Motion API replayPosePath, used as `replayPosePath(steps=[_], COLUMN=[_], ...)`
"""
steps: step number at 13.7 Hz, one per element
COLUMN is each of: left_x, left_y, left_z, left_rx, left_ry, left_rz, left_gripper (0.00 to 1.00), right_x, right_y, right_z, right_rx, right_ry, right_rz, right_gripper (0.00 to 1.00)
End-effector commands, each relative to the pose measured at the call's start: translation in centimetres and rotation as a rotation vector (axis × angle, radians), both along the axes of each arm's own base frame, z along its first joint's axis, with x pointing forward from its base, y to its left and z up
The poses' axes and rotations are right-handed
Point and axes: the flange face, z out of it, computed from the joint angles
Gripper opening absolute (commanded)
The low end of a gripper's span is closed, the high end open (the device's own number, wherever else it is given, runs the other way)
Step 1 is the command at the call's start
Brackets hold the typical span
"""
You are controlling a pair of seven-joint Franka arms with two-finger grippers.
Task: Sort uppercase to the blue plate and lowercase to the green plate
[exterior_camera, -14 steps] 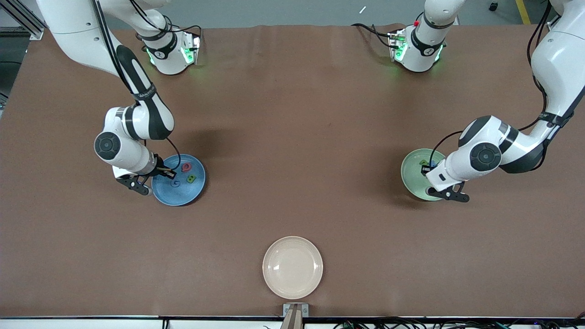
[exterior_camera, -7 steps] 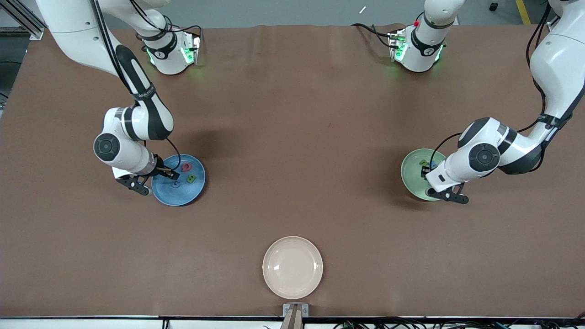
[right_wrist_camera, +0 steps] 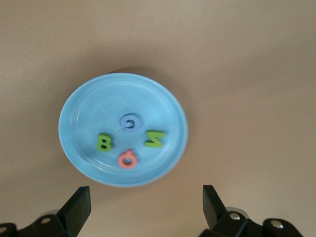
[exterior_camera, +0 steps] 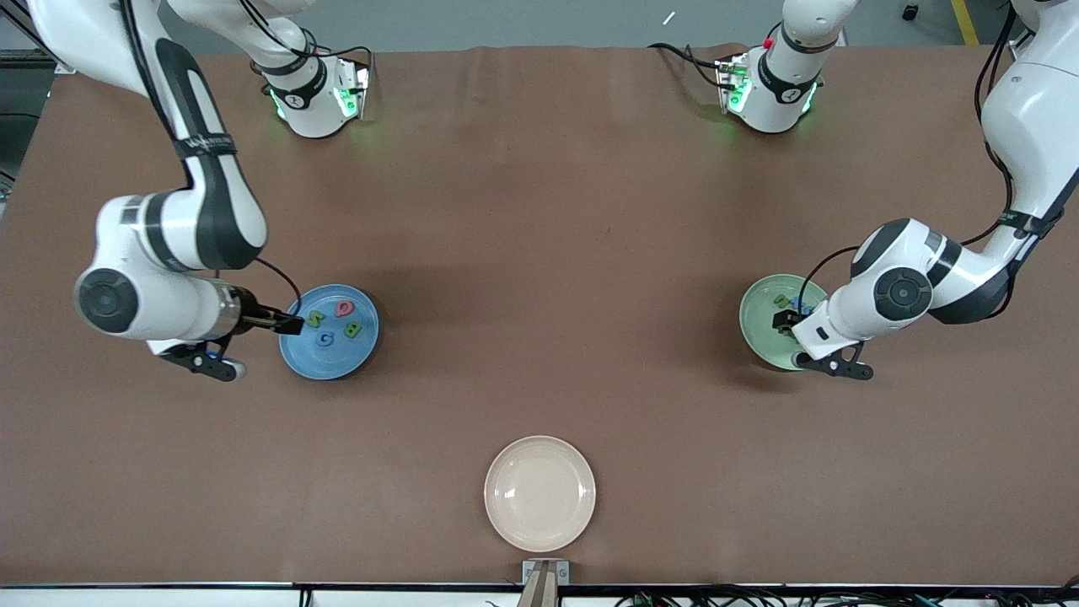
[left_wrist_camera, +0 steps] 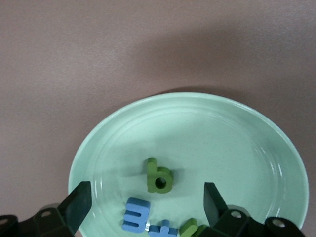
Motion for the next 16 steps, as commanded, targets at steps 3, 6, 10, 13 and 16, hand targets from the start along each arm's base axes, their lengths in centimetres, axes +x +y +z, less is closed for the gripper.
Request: replayPosePath(steps=[3, 6, 10, 13, 16], left_x=[0.4, 0.7, 1.5, 1.8, 1.6], left_y=[0.9, -0.6, -1.8, -3.7, -4.8], left_z=[1.8, 3.1, 4.1, 5.6, 7.0], left_rx=[0.006, -0.028, -0.058, -0.103, -0.12], left_ry=[0.039, 0.065, 0.135, 0.151, 0.147], left_rz=[0.012, 0.037, 0.041, 0.05, 0.061], left_gripper=[1.0, 1.0, 0.99, 0.99, 0.98], right_x=[2.0, 1.8, 1.6, 1.6, 1.5], right_y=[-7.1, -10.3, -10.3, -9.9, -9.6], right_z=[8.4, 11.8, 15.9, 18.3, 19.8], right_rx=[0.056, 0.068, -0.002, 0.003, 0.004], right_ry=[-0.017, -0.016, -0.017, -0.044, -0.074], right_rz=[0.15, 0.162, 0.184, 0.186, 0.189], right_gripper=[1.0, 1.0, 1.0, 1.0, 1.0])
